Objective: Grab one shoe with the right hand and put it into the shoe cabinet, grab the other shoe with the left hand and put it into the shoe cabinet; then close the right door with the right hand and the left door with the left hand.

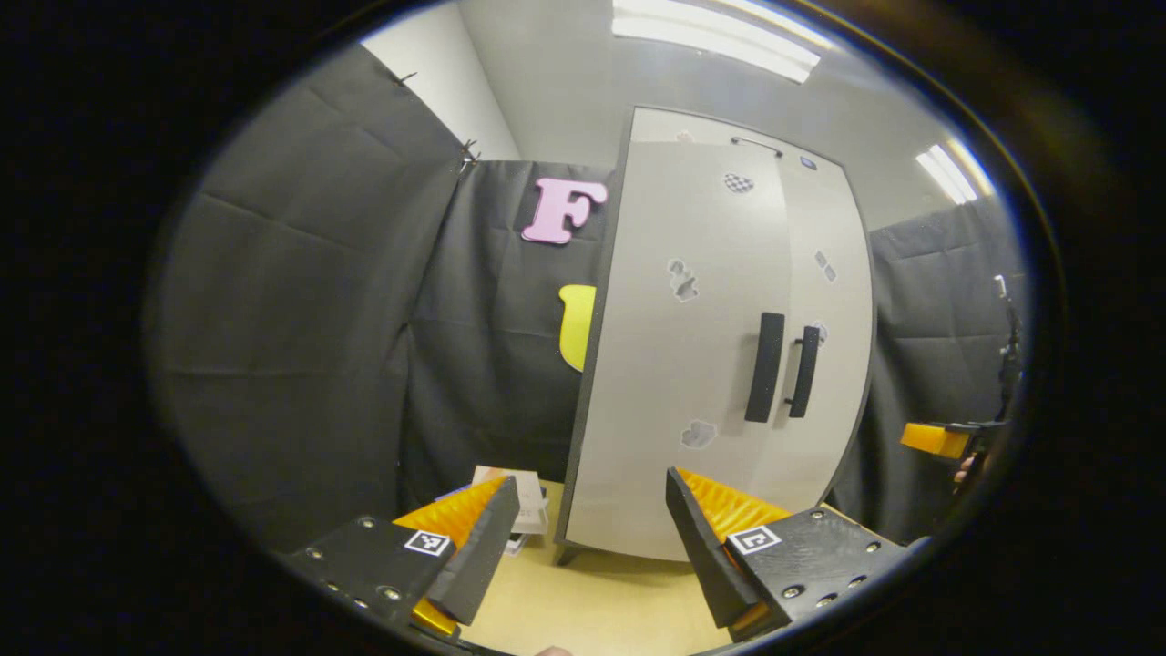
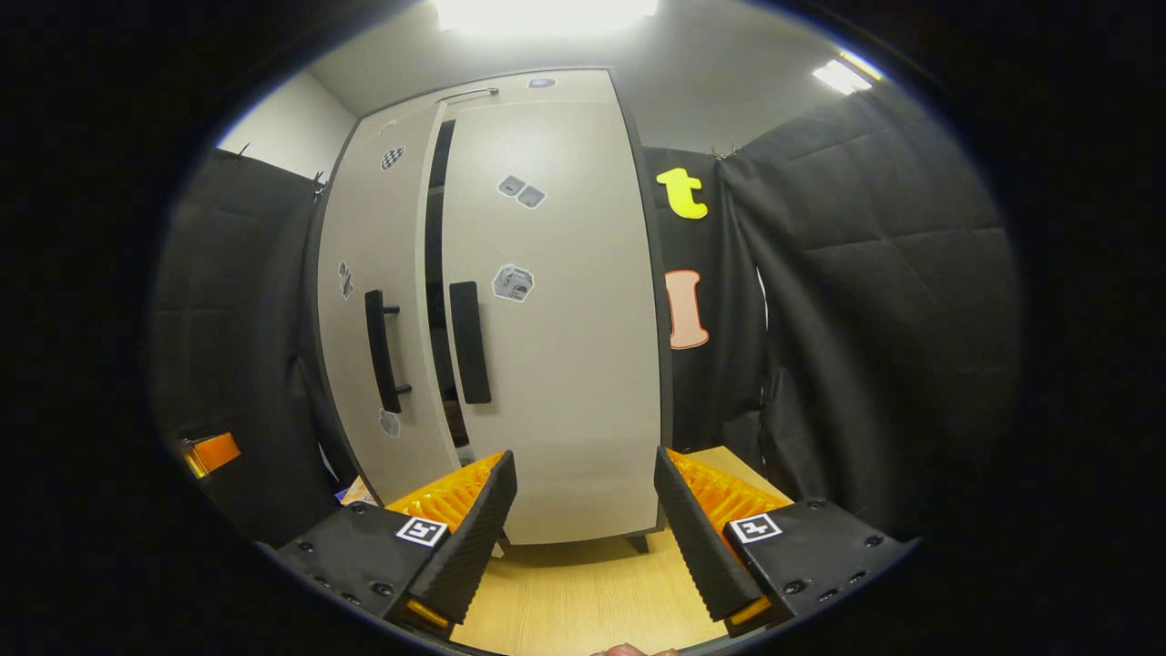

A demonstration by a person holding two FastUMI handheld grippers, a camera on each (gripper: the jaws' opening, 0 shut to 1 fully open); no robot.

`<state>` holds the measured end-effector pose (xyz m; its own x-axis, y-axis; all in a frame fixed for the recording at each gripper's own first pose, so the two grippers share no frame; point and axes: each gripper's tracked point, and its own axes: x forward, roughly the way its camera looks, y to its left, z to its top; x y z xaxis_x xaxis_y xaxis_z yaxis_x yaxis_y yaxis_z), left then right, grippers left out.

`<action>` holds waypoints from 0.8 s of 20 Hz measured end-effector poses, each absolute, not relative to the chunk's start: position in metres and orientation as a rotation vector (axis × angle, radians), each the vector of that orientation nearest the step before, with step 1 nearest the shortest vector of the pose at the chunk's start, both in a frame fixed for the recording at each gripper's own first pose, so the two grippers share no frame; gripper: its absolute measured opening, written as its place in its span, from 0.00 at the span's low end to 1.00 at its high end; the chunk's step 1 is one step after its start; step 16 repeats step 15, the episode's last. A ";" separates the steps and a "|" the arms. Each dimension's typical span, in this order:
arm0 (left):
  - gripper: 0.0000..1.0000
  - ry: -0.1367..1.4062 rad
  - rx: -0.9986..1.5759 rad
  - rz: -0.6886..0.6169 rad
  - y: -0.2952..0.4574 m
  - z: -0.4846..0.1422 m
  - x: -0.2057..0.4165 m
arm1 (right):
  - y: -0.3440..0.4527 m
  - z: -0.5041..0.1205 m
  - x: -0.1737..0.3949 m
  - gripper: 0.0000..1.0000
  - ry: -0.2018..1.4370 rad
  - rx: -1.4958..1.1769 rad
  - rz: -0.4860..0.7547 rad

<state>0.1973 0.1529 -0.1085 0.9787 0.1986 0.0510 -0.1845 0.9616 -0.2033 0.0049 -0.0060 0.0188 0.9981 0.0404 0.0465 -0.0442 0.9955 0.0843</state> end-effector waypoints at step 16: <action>0.99 -0.024 -0.115 0.249 0.127 -0.098 0.172 | 0.059 0.015 0.041 0.96 0.081 0.040 0.253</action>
